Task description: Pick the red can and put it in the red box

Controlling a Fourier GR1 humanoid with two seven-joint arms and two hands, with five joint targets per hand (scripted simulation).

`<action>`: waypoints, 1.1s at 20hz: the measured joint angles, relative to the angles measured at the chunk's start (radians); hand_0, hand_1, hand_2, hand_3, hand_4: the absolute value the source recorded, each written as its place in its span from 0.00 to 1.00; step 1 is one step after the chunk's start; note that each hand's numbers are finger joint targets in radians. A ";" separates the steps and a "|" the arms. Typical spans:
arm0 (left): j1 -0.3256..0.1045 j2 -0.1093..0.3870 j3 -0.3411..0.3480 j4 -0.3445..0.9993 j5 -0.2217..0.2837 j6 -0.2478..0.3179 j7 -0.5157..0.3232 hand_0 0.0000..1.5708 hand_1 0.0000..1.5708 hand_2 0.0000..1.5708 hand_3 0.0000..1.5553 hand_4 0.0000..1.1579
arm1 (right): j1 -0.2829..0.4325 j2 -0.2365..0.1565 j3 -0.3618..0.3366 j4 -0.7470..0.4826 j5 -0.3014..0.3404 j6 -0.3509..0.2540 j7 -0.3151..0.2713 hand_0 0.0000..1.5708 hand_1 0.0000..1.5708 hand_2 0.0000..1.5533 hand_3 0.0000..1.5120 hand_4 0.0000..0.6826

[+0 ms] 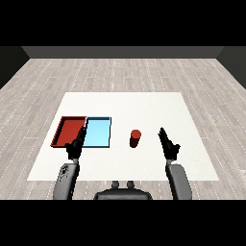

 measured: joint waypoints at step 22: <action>0.021 -0.049 0.076 -0.008 0.033 -0.038 -0.396 0.00 0.00 0.00 0.00 0.00 | 0.017 0.064 -0.006 -0.024 -0.048 0.074 -0.248 0.00 0.00 0.00 0.00 0.00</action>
